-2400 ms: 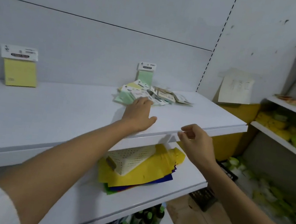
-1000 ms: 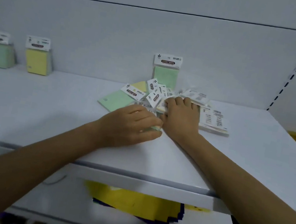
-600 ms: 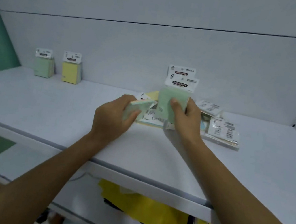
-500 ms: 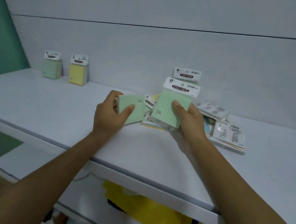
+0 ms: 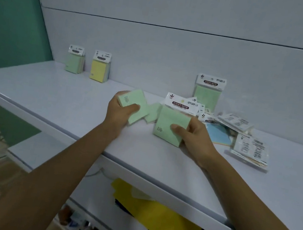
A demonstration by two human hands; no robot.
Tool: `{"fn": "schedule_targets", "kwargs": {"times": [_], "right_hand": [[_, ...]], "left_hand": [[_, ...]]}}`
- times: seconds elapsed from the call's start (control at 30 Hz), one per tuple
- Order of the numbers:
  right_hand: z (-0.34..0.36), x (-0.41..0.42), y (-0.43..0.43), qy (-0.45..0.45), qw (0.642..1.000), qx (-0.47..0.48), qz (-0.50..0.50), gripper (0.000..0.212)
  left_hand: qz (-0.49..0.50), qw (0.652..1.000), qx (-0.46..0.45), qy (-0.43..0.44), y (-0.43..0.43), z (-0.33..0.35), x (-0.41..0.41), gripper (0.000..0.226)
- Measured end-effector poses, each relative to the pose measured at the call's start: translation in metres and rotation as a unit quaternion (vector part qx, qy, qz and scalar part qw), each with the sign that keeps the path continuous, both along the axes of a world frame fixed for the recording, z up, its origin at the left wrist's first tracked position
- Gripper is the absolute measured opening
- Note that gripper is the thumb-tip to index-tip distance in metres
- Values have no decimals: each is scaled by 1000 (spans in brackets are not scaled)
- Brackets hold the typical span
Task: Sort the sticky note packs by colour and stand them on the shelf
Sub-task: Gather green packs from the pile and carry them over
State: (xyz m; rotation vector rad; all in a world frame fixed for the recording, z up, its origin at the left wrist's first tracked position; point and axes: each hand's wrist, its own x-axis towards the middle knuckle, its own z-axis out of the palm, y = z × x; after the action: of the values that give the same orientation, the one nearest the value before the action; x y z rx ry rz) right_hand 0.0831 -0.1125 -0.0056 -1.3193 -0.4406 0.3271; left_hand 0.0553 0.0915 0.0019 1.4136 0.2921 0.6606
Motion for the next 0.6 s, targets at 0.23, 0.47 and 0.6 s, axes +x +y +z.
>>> {"fn": "schedule_targets", "kwargs": {"times": [0.23,0.47,0.6], "right_hand": [[1,-8,1,-125,980,-143,-61,30],[5,-28,31,-223,908,-312,-170,37],[17,-54,74,-149,959,-162,-176,21]], "left_hand": [[-18,1000,1,19,2,-4,5,27],[-31,999,15,25,5,2,1,20],[-91,992,-83,41,25,10,-10,18]]}}
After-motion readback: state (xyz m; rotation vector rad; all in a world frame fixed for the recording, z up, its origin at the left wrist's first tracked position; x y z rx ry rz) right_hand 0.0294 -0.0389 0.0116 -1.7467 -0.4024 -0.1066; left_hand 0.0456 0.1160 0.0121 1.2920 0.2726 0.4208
